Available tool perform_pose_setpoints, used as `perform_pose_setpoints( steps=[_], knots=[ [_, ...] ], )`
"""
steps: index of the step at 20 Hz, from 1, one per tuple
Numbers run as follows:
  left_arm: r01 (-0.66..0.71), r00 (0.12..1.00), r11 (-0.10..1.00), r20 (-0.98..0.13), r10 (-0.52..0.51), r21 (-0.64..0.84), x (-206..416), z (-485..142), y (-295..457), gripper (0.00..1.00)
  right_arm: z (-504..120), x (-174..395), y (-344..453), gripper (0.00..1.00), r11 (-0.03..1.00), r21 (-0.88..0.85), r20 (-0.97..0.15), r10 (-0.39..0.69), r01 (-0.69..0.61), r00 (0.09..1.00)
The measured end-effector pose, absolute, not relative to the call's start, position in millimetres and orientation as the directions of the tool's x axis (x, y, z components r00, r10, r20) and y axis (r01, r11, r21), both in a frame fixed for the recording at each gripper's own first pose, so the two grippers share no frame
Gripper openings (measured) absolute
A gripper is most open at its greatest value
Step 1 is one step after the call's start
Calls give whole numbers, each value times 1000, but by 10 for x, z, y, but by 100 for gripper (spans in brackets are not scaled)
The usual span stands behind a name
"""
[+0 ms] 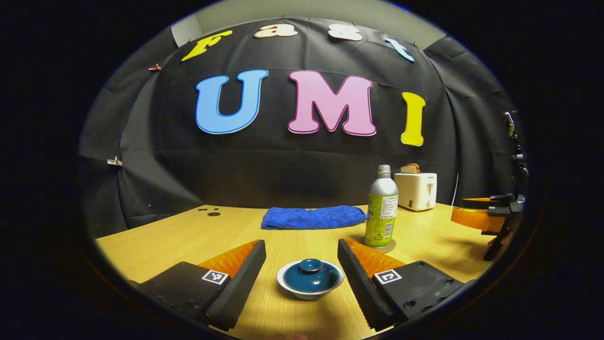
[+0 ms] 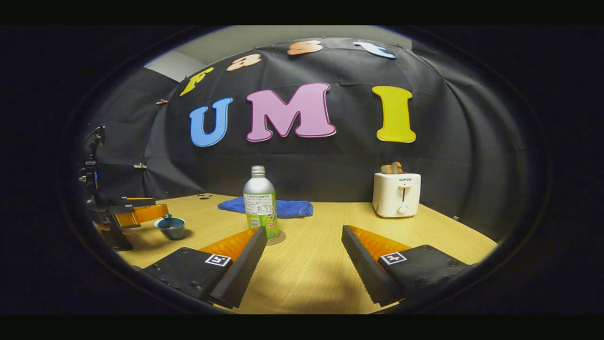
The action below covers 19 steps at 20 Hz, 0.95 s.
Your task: Open the teacup lid with one hand, grasp the water bottle and pour water into the teacup with the other hand; after pouring, place the water bottle on the coaster and then close the teacup lid.
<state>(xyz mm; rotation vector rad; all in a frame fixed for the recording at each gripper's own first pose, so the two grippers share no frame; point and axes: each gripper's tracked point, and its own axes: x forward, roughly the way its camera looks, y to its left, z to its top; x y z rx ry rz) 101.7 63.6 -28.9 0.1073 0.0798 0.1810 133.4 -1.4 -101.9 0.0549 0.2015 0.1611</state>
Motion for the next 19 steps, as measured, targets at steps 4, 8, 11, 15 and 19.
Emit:
perform_pose_setpoints(
  steps=[4,8,11,15,19],
  knots=[
    [-175,981,978,-70,184,114,1017,-282,630,96,-1015,1325,12,98,984,74,-194,176,-165,965],
    [-175,981,978,-69,184,114,1014,-284,629,96,-1015,1324,13,98,983,75,-194,181,-169,964],
    [-175,980,978,-70,184,114,1013,-286,630,96,-1017,1323,9,98,983,75,-194,181,-169,964],
    [-173,981,978,-70,181,114,1015,-287,625,96,-1017,1321,9,99,983,75,-194,181,-170,964],
    [-172,981,978,-70,181,114,1014,-286,620,96,-1018,1323,8,98,983,74,-194,181,-170,964]
  ],
)
